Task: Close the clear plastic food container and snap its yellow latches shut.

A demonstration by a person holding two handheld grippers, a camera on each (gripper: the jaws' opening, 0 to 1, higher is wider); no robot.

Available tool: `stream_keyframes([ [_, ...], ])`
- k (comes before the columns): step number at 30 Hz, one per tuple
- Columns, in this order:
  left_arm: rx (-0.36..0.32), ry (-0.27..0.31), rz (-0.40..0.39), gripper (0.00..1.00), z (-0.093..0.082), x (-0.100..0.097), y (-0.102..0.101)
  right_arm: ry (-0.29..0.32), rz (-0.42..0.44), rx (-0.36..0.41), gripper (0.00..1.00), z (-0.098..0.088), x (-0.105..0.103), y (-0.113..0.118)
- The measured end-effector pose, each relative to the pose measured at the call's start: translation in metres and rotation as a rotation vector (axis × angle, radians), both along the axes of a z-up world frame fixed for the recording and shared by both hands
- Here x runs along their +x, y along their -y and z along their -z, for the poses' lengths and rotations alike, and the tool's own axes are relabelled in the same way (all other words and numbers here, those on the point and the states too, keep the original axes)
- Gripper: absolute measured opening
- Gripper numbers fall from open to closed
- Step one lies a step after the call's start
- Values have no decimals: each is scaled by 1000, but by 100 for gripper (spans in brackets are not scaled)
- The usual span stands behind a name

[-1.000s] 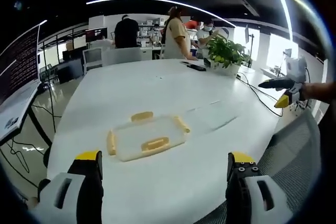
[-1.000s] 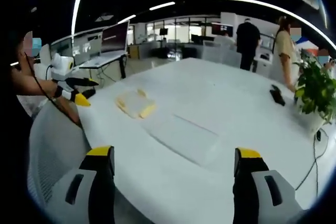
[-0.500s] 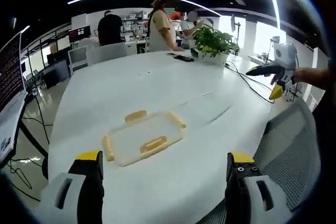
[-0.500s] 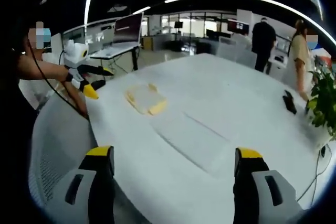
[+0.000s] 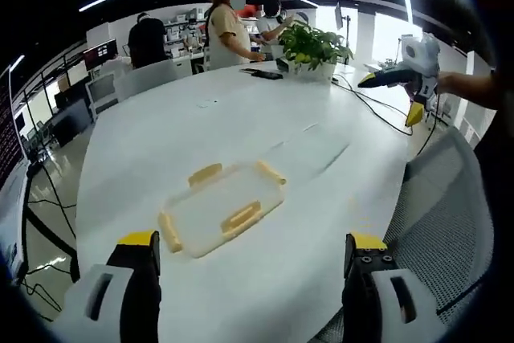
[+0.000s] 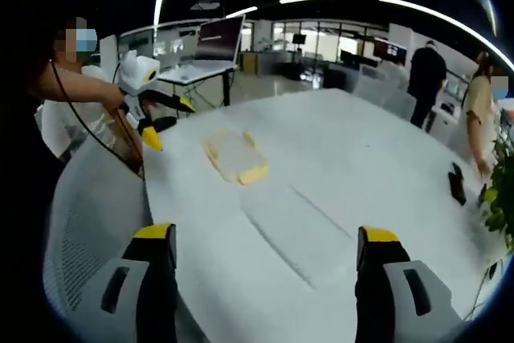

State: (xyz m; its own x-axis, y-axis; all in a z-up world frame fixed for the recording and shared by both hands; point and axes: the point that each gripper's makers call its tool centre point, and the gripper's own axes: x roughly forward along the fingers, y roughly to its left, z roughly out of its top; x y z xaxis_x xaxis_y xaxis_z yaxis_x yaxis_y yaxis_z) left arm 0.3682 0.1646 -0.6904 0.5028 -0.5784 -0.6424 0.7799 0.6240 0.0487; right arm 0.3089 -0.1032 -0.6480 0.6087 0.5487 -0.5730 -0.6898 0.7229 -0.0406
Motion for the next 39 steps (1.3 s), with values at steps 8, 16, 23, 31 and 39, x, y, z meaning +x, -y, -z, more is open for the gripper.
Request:
stream_keyframes([
  [8,47,-15,57,91,-1,9,-5,-15,-89,-40,89,5,11,-13],
  [16,98,-25,111,89,-4,21,-12,-36,-155,-69,88,11,19,-23],
  [23,138,-34,159,84,-3,31,-17,-38,-201,-94,84,16,31,-26],
  [31,186,-57,239,75,3,36,-17,-16,-265,-102,78,17,46,-37],
  [39,240,-76,293,73,11,48,-21,-20,-309,-107,75,21,56,-50],
])
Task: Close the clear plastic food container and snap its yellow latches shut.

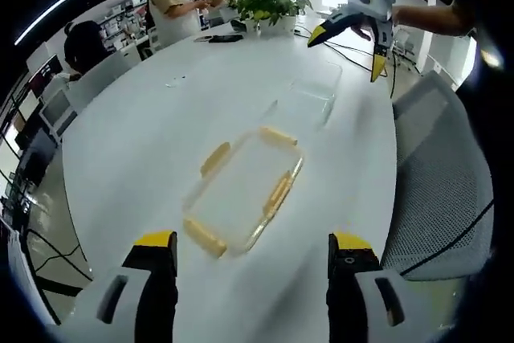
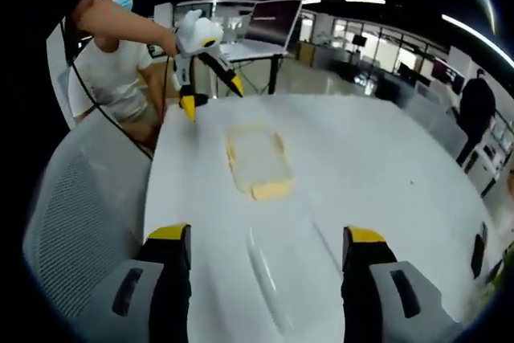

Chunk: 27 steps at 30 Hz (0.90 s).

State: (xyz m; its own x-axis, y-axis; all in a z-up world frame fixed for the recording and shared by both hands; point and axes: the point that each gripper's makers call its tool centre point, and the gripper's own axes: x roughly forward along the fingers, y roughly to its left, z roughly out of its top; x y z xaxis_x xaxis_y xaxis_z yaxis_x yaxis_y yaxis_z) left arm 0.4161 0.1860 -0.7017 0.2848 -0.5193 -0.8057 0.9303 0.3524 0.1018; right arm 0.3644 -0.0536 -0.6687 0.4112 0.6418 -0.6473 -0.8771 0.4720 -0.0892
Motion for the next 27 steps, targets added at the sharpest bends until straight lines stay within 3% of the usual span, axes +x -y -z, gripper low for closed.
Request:
stream_keyframes([
  [13,59,16,99,66,1,24,-4,-24,-63,-29,71,4,16,-29],
  [27,110,-5,191,59,21,43,-15,-52,-132,-96,65,18,32,-56],
])
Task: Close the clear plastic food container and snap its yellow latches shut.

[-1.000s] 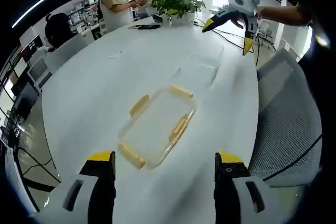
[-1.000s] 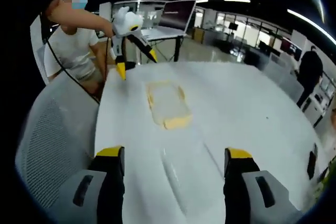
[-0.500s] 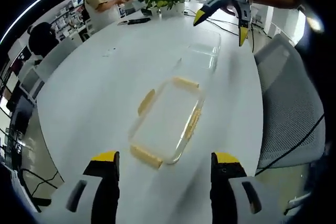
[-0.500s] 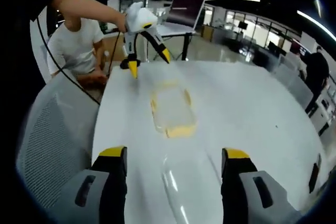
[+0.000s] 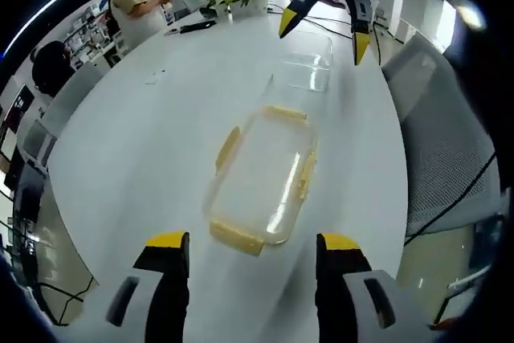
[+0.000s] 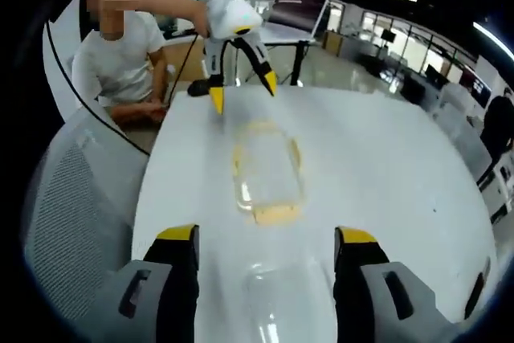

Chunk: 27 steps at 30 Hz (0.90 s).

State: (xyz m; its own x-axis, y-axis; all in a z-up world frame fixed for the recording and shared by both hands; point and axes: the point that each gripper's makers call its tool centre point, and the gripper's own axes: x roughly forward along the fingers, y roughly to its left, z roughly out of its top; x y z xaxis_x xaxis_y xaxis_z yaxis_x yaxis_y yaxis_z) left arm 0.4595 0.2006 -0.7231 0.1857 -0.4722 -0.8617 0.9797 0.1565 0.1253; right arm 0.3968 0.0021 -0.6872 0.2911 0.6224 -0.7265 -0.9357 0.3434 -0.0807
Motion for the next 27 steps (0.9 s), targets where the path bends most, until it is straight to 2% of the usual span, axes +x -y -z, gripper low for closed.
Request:
stream_keyframes([
  [8,8,0,43,53,6,8,-2,-32,-45,-42,60,17,8,-10],
  [16,38,1,104,48,18,11,-3,-28,-76,-77,58,33,17,-13],
  [27,68,-13,181,45,33,10,4,-43,-73,-90,52,48,26,-21],
])
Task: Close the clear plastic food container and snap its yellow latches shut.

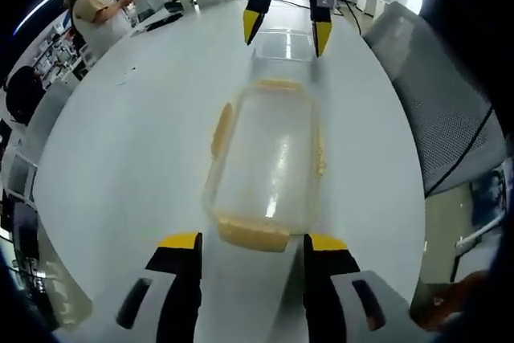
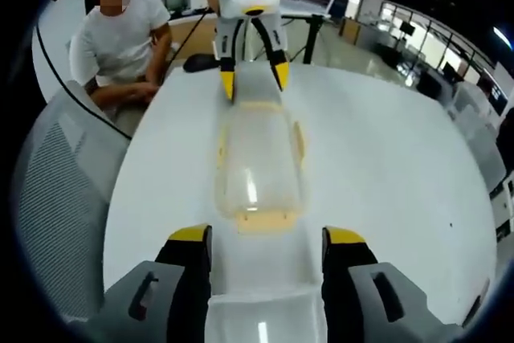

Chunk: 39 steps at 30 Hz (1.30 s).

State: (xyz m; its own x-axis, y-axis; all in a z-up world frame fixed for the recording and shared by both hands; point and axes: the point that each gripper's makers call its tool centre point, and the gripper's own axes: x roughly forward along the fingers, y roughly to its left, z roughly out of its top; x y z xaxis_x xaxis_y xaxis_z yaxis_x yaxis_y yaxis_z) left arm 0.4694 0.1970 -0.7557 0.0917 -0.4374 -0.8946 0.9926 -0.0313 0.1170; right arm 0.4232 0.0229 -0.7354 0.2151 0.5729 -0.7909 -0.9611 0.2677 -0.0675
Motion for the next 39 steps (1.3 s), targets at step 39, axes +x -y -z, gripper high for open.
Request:
stream_keyframes([
  [39,-1,-75,160,37,19,-1,5,-47,-78,-64,44,37,8,-16],
])
